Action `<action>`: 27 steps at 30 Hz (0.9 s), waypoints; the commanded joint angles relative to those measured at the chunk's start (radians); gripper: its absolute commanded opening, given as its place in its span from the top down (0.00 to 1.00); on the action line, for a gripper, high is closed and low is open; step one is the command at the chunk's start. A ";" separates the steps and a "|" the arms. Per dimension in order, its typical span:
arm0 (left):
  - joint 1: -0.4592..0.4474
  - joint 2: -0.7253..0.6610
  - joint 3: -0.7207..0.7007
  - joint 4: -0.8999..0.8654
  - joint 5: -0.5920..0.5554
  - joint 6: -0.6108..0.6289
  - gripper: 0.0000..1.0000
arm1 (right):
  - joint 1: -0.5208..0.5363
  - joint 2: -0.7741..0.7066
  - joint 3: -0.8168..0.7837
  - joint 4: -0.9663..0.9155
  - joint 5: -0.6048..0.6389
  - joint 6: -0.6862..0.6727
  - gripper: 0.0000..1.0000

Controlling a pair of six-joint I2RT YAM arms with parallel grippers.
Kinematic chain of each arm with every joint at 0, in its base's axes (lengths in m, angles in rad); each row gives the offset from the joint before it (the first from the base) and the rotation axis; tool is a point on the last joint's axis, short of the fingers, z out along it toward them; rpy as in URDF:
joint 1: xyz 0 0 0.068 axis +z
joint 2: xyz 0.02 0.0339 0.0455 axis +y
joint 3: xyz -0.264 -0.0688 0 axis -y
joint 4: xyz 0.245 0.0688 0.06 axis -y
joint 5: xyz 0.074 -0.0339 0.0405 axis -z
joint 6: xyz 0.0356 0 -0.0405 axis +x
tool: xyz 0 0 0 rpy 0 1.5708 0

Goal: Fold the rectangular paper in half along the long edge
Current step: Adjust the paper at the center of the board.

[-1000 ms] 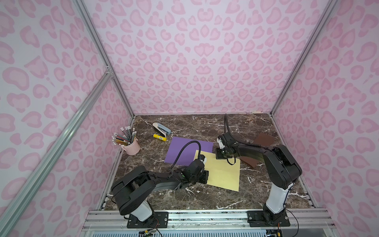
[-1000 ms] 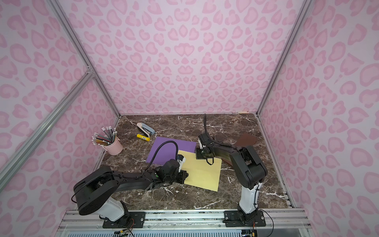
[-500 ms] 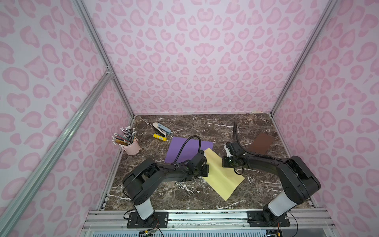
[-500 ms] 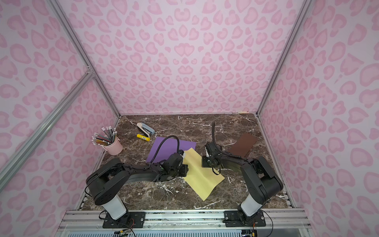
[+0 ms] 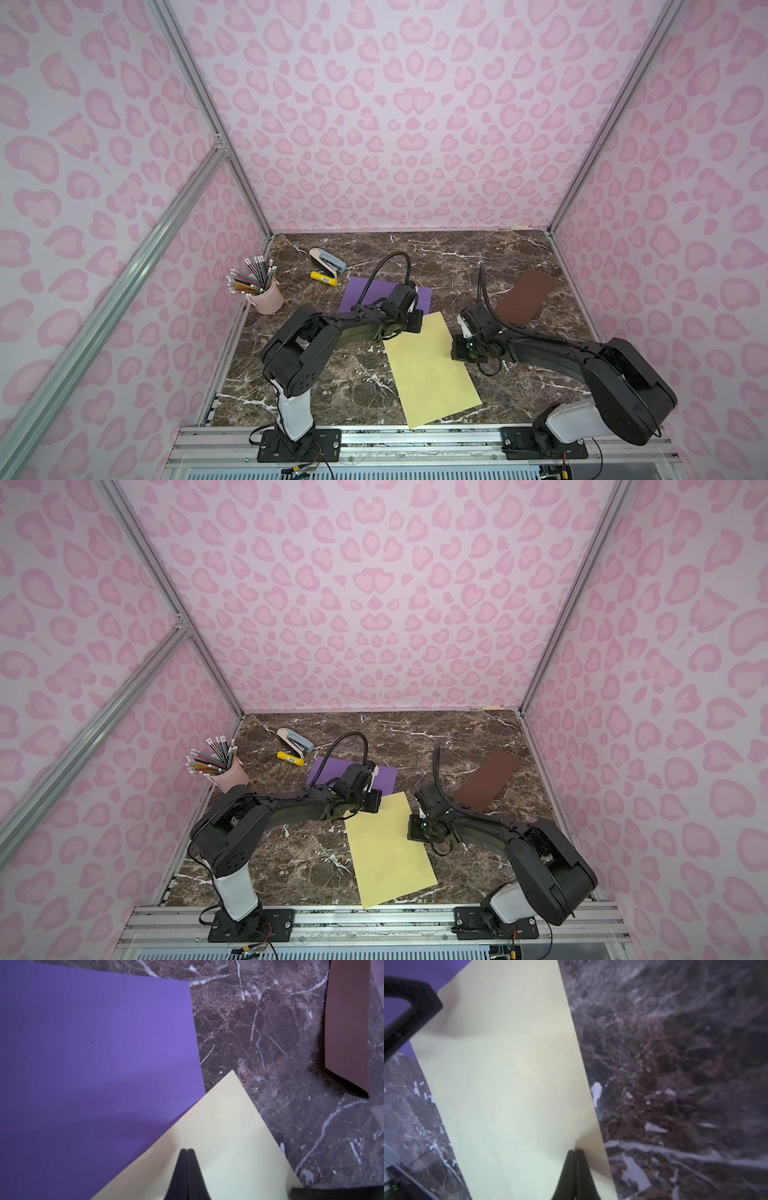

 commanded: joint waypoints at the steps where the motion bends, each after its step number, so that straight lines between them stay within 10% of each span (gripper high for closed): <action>1: 0.020 0.026 0.046 0.021 0.040 0.052 0.96 | 0.010 -0.044 -0.021 0.065 -0.045 0.144 1.00; 7: 0.058 -0.058 0.039 0.068 0.052 0.066 0.96 | 0.035 -0.112 0.012 0.110 -0.029 0.067 0.91; 18: 0.065 -0.387 -0.278 0.361 0.030 -0.047 0.96 | 0.069 0.194 0.212 0.180 -0.126 -0.110 0.93; 27: 0.061 -0.571 -0.462 0.425 -0.036 -0.102 0.96 | 0.017 0.323 0.191 0.390 -0.171 0.048 0.93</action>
